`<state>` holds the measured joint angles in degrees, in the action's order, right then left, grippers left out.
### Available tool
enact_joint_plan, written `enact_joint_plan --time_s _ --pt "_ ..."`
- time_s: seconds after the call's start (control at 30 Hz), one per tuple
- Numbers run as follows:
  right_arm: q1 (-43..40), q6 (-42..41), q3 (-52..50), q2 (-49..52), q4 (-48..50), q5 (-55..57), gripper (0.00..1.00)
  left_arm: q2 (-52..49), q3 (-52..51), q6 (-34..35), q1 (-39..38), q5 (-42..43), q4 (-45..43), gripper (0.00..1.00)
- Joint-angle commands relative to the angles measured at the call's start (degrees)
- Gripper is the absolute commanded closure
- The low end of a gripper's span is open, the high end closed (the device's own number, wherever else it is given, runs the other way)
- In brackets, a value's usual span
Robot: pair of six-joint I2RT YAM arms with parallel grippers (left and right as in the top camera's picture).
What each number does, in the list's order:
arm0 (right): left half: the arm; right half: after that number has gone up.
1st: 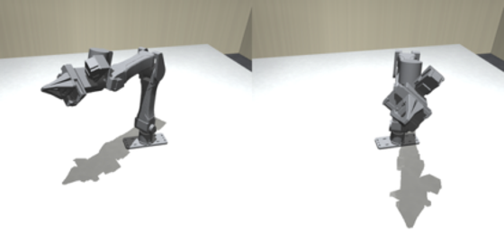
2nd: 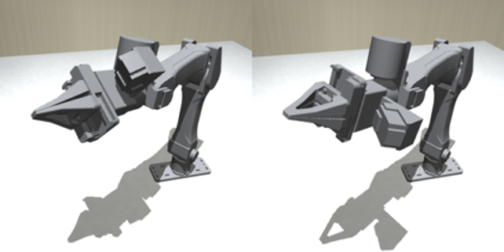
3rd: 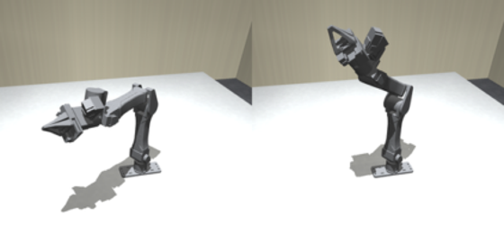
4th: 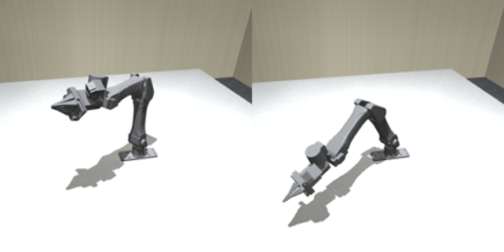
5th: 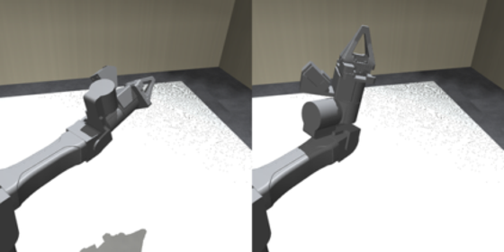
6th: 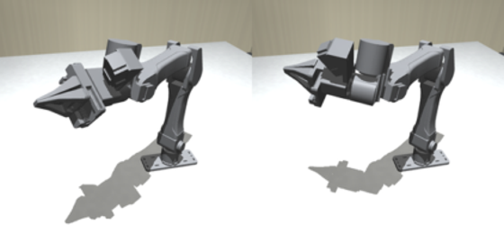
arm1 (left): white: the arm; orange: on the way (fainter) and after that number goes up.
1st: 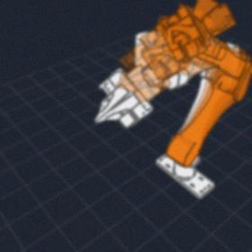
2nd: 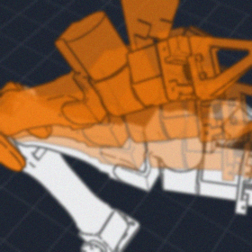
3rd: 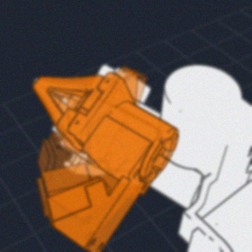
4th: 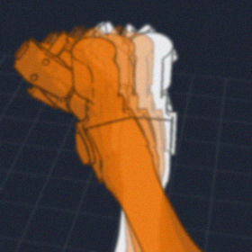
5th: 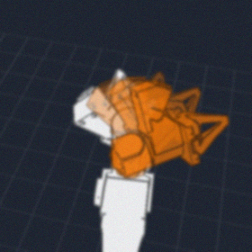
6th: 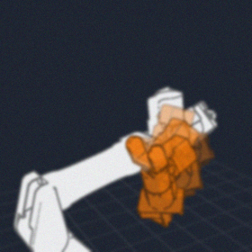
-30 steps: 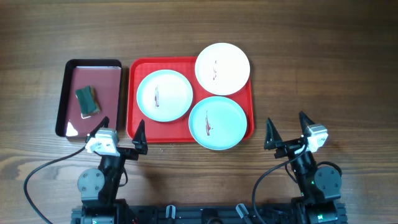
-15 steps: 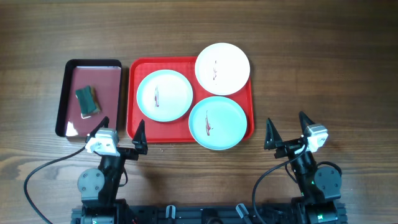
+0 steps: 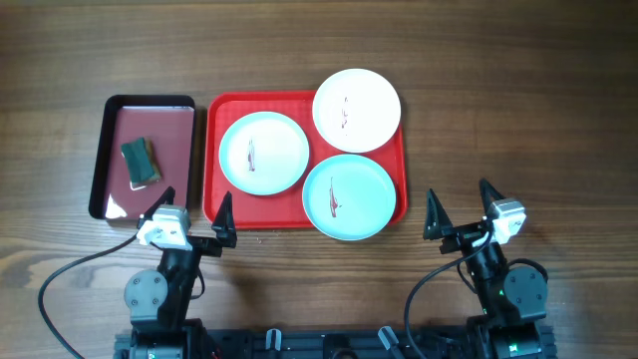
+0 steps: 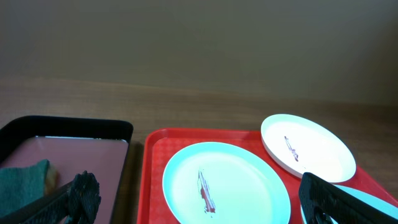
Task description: Clean dirty plates on tray and stack at the side
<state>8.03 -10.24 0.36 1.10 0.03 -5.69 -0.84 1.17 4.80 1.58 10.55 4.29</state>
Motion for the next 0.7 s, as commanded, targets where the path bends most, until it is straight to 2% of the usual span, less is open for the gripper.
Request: enact_joint_plan --time_s 0.0,0.43,0.5,0.67 --pt "-0.17 -0.39 -0.07 -0.46 0.2 0.83 0.0 0.46 -0.52 -0.04 -0.31 -0.57 -0.15 0.0" --pt "-0.17 -0.33 -0.07 -0.46 0.28 2.56 0.0 0.46 -0.52 0.02 -0.31 -0.46 -0.2 0.0" --pt "-0.17 -3.34 -0.07 -0.46 0.09 2.29 0.0 0.46 -0.52 3.58 -0.31 2.19 -0.44 0.0" --pt "-0.17 -5.18 0.74 -0.44 3.72 -2.84 0.0 0.11 0.98 3.58 -0.31 4.46 -0.24 0.0"
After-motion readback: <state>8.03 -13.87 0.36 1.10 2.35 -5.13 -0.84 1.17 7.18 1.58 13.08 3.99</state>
